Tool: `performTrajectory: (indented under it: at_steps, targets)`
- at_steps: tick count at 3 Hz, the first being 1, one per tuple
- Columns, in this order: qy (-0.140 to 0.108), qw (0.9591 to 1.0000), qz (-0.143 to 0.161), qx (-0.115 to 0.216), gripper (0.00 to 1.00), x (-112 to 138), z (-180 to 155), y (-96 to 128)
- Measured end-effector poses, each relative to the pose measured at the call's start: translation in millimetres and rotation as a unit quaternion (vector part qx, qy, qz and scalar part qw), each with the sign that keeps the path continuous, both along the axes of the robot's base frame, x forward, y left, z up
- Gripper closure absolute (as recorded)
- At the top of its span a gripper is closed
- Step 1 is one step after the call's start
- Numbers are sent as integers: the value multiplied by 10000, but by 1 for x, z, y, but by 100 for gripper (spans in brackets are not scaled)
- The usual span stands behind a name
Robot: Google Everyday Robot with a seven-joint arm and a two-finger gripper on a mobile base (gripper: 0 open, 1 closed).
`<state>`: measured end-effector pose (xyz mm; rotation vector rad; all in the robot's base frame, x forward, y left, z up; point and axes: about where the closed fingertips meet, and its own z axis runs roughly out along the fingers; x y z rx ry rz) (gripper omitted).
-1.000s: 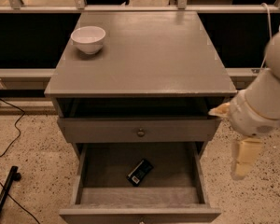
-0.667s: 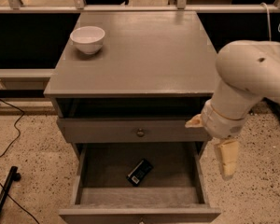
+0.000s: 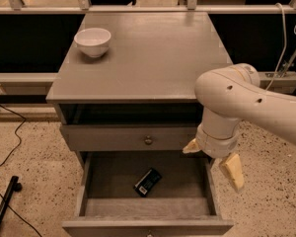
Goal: Pick rxbar blueberry from middle drawer and place on counter
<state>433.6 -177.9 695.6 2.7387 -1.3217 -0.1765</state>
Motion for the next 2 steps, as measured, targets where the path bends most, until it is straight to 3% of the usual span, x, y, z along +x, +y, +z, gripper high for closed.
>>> performTrajectory:
  at_steps: [1, 2]
  targets:
    - [-435, 9978, 351, -347, 0, 9, -7, 20]
    - [-1417, 9807, 1273, -449, 0, 11, -14, 49]
